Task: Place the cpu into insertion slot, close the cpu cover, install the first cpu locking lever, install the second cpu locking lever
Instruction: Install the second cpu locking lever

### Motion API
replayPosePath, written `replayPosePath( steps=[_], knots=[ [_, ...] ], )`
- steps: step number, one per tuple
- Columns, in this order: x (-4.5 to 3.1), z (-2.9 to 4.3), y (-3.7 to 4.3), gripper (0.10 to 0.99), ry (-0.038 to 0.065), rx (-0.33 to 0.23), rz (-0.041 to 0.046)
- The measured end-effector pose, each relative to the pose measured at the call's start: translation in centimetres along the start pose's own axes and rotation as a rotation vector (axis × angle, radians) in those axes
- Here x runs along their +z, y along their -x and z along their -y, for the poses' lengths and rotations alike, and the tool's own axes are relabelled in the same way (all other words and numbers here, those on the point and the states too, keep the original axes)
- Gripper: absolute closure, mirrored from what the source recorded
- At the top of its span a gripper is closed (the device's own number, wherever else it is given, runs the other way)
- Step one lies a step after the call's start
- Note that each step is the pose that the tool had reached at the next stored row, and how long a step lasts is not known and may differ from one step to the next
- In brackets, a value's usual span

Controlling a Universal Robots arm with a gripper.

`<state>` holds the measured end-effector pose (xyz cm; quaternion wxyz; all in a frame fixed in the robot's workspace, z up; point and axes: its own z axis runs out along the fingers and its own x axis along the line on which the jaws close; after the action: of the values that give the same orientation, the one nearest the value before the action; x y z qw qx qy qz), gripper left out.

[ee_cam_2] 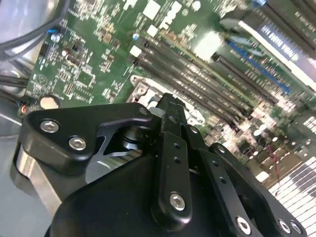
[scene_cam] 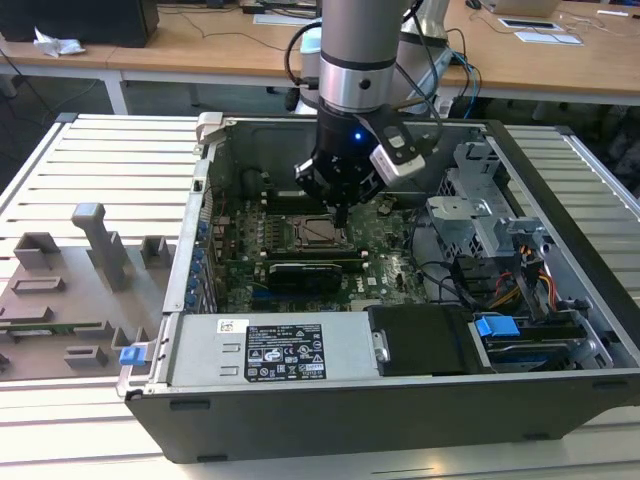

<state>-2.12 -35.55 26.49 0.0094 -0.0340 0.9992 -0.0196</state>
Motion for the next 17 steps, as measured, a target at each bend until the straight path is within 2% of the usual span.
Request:
replayPosePath(
  steps=[1,3,5,7,8,9,10,11,16,17],
  knots=[
    [0.03,0.80,-0.06,0.980,0.000,0.000,0.0000],
    [0.17,1.79,-0.12,0.980,0.003,0.000,0.0002],
    [0.29,2.11,-0.15,0.980,0.025,0.000,0.0018],
    [0.31,2.31,-0.16,0.980,0.064,0.001,0.0044],
    [0.32,2.43,-0.17,0.980,0.090,0.002,0.0061],
    [0.35,2.63,-0.19,0.980,0.125,0.003,0.0085],
    [0.39,2.78,-0.20,0.980,0.149,0.003,0.0101],
    [0.49,2.89,-0.22,0.980,0.159,0.003,0.0108],
    [1.18,3.07,-0.32,0.980,0.160,0.003,0.0108],
    [1.47,3.45,-0.39,0.980,0.160,0.003,0.0108]
  ],
)
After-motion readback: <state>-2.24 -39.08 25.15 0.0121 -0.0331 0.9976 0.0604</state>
